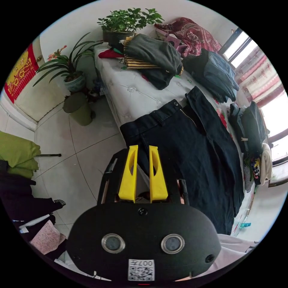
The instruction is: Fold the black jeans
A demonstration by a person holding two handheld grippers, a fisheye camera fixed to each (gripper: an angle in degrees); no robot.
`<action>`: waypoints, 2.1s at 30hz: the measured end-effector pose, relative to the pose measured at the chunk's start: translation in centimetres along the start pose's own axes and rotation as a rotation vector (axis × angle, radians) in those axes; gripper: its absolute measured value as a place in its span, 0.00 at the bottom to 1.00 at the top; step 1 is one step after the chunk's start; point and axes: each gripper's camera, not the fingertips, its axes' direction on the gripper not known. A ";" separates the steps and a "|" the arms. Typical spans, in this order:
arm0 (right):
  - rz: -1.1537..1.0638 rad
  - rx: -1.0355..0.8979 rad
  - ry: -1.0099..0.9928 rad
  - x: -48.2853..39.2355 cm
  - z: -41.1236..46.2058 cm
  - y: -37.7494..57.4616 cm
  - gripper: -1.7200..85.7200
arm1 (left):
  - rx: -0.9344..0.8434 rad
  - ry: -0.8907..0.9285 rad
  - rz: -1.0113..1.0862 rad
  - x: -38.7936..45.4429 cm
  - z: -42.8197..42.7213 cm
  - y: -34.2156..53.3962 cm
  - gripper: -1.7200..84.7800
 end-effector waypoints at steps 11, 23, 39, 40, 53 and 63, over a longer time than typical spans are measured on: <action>0.387 0.060 -0.290 6.9 0.4 5.5 0.08 | -0.139 0.330 -0.150 -6.9 -1.6 0.6 0.15; 0.498 0.018 -0.568 6.8 4.6 6.2 0.08 | -0.251 0.683 -0.359 -11.1 -4.3 1.7 0.15; 0.213 0.426 -0.961 8.3 -7.9 3.0 0.02 | 0.110 1.004 0.059 -3.8 -29.0 -4.0 0.02; 0.196 0.445 -0.959 8.6 -8.9 3.5 0.02 | 0.121 1.000 0.049 -4.2 -29.7 -3.4 0.02; 0.306 0.313 -1.015 9.0 -6.4 2.0 0.02 | 0.009 0.861 -0.026 0.7 -29.4 -3.6 0.02; 0.304 0.275 -0.774 0.7 -0.6 -19.7 0.02 | -0.062 0.801 0.050 23.6 -11.8 -17.3 0.07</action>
